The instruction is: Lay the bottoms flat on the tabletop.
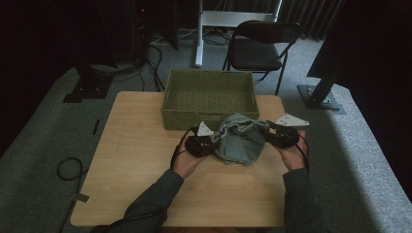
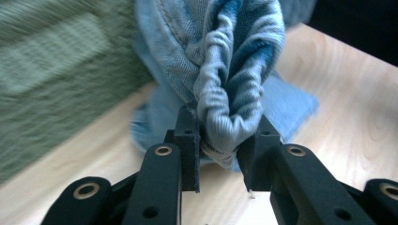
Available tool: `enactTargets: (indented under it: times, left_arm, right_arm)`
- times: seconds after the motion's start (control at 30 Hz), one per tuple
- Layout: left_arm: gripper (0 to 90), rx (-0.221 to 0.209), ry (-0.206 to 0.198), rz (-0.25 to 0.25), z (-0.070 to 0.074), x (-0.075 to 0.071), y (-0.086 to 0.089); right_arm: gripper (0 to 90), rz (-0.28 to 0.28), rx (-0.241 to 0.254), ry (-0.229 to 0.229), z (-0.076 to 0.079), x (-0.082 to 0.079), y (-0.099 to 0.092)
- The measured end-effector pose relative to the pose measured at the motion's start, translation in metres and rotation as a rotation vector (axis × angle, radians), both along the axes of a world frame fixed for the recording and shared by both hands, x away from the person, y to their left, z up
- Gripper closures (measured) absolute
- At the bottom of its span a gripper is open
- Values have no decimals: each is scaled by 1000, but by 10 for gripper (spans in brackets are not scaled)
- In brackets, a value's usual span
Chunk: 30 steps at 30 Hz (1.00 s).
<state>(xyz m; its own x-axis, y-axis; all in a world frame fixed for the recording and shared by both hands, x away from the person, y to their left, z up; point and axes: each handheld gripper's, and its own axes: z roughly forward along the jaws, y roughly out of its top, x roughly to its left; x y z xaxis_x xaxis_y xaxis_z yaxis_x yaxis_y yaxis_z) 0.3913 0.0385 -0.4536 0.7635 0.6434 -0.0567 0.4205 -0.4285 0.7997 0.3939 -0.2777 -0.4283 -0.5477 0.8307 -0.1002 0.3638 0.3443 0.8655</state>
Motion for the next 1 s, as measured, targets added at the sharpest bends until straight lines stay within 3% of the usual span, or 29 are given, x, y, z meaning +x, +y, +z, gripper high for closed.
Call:
enactTargets:
  times: [0.13, 0.3, 0.63, 1.0]
  left_arm:
    - [741, -16, -25, 32, 10, 5, 14]
    - [751, 10, -61, 46, 18, 6, 24]
    - [753, 53, -137, 30, 38, -2, 42]
    - [754, 47, -189, 44, 68, -17, 72]
  right_arm:
    - [523, 22, -11, 41, -12, 2, 0]
    - [697, 52, -28, 49, -16, 1, 2]
    - [722, 84, -43, -49, 18, -20, 8]
    - [728, 151, -67, -120, 47, -36, 31]
